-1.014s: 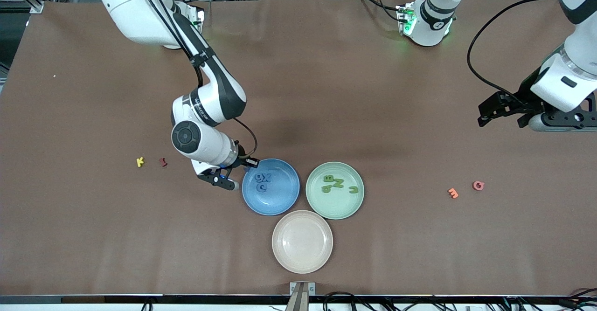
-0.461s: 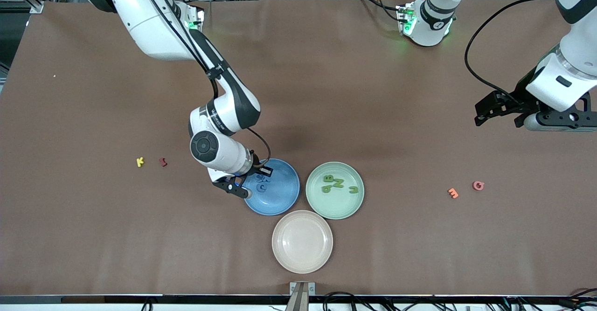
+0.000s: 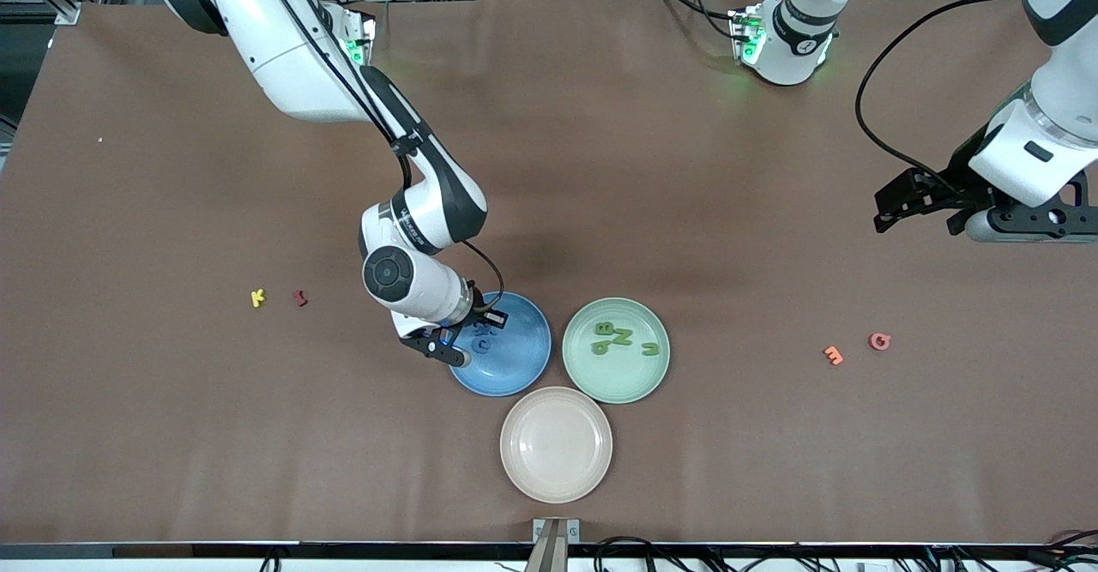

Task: Sort letters by color into matching plates
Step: 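Open the right gripper to drop the blue E onto the blue plate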

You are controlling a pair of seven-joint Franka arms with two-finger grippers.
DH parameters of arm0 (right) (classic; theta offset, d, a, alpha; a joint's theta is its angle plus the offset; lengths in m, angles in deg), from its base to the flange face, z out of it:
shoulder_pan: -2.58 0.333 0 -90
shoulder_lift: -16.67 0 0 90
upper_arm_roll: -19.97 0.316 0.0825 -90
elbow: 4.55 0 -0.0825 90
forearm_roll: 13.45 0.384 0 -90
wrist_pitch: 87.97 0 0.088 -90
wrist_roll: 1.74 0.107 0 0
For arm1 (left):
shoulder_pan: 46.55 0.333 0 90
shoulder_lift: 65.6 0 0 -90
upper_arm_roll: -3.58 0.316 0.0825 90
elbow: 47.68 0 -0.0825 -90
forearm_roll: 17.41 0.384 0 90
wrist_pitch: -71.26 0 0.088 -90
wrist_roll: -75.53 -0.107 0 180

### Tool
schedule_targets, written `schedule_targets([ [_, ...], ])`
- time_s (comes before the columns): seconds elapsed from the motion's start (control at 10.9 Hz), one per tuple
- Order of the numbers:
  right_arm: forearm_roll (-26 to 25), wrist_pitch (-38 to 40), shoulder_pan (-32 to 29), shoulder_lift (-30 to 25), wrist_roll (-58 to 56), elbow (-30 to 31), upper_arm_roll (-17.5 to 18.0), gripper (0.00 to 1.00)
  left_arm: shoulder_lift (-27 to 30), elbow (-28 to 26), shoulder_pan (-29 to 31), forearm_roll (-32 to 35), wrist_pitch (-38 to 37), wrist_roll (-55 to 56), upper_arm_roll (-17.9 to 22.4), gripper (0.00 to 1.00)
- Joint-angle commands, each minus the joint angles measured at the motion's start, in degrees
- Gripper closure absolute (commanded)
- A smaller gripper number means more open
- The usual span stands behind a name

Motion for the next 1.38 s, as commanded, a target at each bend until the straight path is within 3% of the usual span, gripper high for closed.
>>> schedule_targets([
  [0.0, -0.1, -0.2, -0.1, 1.7, 0.1, -1.9, -0.3, 0.93, -0.5, 0.9, 0.2, 0.0, -0.6, 0.0, -0.1, 0.0],
  [0.18, -0.1, -0.2, -0.7, 1.9, -1.4, -1.9, -0.3, 0.88, -0.5, 1.0, 0.2, 0.0, -0.6, 0.0, -0.1, 0.0],
  [0.28, -0.1, -0.3, -0.8, 1.9, -1.5, -1.9, -0.3, 0.8, -0.4, 0.9, 0.2, 0.0, -0.6, 0.0, -0.1, 0.0],
  [0.37, 0.0, -0.2, -0.9, 1.9, -1.5, -1.9, -0.3, 0.65, -0.3, 0.8, 0.1, 0.0, -0.6, 0.0, -0.1, 0.0],
  [0.46, 0.0, -0.2, -1.2, 2.0, -1.4, -1.8, -0.3, 0.35, -0.3, 0.9, 0.1, 0.0, -0.6, 0.0, -0.1, 0.0],
  [0.64, -0.1, -0.2, -0.8, 1.9, -1.5, -1.8, -0.3, 0.27, -0.3, 0.8, 0.0, 0.0, -0.6, 0.0, -0.2, 0.0],
  [0.92, -1.0, 1.5, -1.3, -0.1, -3.0, -1.7, -0.4, 0.28, -0.1, 0.8, -0.1, 0.0, -0.6, 0.2, -0.2, 0.0],
  [1.29, -0.9, 15.1, -5.6, -8.3, -11.6, -0.9, -1.5, 0.31, -0.2, 0.7, -0.2, 0.0, -0.6, 0.2, -0.2, 0.0],
])
